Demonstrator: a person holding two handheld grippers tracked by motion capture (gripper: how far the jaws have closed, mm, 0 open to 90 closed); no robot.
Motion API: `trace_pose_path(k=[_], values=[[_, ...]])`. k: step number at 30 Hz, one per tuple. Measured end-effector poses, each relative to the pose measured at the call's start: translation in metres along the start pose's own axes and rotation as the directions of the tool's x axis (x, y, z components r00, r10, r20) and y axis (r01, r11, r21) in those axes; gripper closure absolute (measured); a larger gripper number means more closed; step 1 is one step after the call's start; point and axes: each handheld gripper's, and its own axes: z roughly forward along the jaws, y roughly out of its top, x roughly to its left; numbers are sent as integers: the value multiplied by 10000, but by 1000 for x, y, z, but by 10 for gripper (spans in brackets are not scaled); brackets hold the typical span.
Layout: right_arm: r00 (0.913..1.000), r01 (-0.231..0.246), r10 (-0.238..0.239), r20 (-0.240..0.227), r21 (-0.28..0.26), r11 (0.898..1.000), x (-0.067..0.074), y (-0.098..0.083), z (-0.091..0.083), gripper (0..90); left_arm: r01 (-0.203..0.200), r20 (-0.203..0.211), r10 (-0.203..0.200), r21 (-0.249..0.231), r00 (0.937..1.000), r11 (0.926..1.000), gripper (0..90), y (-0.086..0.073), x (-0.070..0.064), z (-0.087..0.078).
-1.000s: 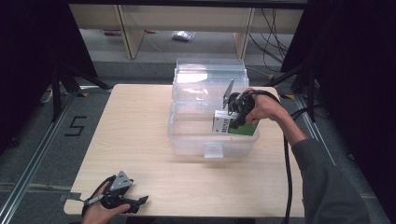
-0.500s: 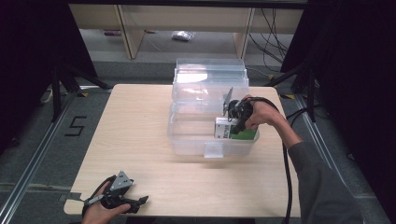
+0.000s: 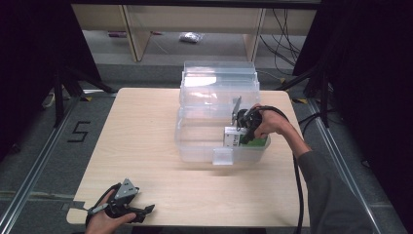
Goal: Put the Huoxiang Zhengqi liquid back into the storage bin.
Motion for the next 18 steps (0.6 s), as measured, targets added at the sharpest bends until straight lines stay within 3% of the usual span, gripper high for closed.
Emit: trace_pose_path(k=[1,2,3,10,12,18], values=[[9992,355,-356,160,85,9993,-3,-1,1,648,59,-24,-59,-56,10000,10000,154,0,-1,1],[9999,68,-70,122,164,9998,0,-1,2,648,0,-76,0,-20,10000,10000,154,0,0,1],[9997,240,-240,7,143,9996,-1,-2,4,648,31,-67,-31,-37,10000,10000,154,0,-1,1],[9998,162,-160,-106,233,9996,-1,-3,10,645,-113,-43,114,161,9999,9998,154,0,1,-1],[9998,-58,60,-189,90,9999,1,-3,11,643,78,-43,-78,-39,10000,10000,154,0,-1,0],[9997,222,-217,-143,332,9992,-3,-4,14,637,60,-105,-60,-19,9999,10000,154,0,0,1]])
